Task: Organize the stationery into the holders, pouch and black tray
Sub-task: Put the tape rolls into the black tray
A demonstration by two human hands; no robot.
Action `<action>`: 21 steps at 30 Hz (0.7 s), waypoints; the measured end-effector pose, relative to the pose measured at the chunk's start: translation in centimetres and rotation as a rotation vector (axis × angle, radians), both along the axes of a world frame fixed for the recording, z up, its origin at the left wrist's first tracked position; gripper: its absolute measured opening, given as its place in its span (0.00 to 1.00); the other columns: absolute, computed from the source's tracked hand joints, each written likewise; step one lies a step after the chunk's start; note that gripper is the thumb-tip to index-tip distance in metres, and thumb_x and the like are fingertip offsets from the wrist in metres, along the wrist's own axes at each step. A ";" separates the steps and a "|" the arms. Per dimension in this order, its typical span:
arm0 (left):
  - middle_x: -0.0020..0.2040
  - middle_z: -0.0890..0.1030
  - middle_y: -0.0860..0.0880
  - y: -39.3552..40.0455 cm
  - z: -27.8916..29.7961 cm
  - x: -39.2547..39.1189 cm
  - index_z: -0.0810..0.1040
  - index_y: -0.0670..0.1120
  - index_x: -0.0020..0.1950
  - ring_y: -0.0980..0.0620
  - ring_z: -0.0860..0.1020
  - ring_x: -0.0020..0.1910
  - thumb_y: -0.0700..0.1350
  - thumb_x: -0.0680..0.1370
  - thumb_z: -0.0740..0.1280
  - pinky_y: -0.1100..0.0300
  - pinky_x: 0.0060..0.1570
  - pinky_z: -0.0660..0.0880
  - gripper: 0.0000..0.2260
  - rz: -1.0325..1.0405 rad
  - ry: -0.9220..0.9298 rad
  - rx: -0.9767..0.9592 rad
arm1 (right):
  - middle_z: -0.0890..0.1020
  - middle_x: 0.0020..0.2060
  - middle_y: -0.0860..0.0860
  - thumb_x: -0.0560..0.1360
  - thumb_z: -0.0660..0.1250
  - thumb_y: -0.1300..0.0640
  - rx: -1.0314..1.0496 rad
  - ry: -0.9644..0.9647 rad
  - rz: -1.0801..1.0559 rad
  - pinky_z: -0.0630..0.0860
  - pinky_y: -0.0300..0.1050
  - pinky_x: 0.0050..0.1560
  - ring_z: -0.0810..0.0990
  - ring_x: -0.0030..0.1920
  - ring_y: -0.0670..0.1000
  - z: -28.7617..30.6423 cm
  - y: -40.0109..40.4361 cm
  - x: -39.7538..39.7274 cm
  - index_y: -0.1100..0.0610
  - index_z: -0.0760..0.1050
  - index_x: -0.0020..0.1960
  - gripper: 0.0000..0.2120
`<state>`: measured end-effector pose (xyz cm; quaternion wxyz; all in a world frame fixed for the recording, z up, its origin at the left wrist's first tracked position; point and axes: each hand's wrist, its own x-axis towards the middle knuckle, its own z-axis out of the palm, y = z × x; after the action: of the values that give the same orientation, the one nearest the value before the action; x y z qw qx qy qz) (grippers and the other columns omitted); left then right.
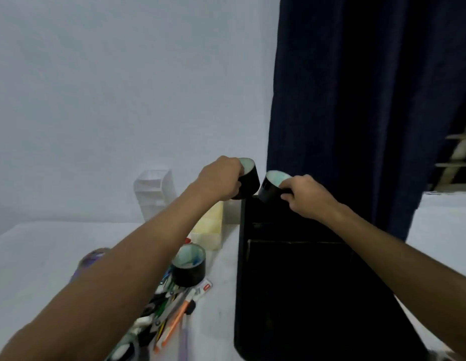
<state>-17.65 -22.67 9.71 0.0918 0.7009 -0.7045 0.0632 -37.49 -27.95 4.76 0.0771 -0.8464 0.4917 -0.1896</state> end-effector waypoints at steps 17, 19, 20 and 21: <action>0.51 0.80 0.42 -9.1 -10.3 -10.6 0.78 0.41 0.53 0.41 0.80 0.48 0.38 0.75 0.64 0.51 0.44 0.76 0.08 -0.195 -0.014 0.190 | 0.77 0.57 0.58 0.75 0.66 0.60 0.238 0.119 -0.214 0.80 0.49 0.53 0.80 0.51 0.56 -8.1 -6.1 -9.3 0.58 0.78 0.60 0.14; 0.52 0.80 0.42 -9.9 -11.3 -10.8 0.78 0.41 0.53 0.41 0.80 0.48 0.38 0.75 0.64 0.51 0.45 0.76 0.09 -0.200 -0.010 0.207 | 0.78 0.57 0.58 0.74 0.66 0.61 0.263 0.122 -0.216 0.80 0.49 0.52 0.81 0.50 0.56 -8.6 -6.9 -8.9 0.58 0.79 0.58 0.14; 0.52 0.80 0.42 -10.2 -11.7 -10.8 0.78 0.41 0.53 0.41 0.80 0.49 0.38 0.75 0.64 0.52 0.44 0.75 0.09 -0.198 -0.007 0.209 | 0.77 0.57 0.58 0.74 0.66 0.61 0.277 0.126 -0.216 0.80 0.49 0.52 0.81 0.50 0.56 -8.8 -7.1 -8.7 0.59 0.79 0.59 0.14; 0.53 0.79 0.42 -10.5 -12.2 -10.8 0.78 0.41 0.54 0.41 0.80 0.49 0.38 0.75 0.64 0.52 0.43 0.74 0.09 -0.196 -0.007 0.207 | 0.77 0.58 0.58 0.74 0.66 0.62 0.290 0.133 -0.216 0.80 0.48 0.52 0.81 0.50 0.56 -9.0 -7.4 -8.5 0.59 0.78 0.60 0.15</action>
<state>-28.44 -33.14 -2.45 0.0220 0.6344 -0.7726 -0.0165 -46.03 -35.33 -4.25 0.1448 -0.7793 0.6059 -0.0678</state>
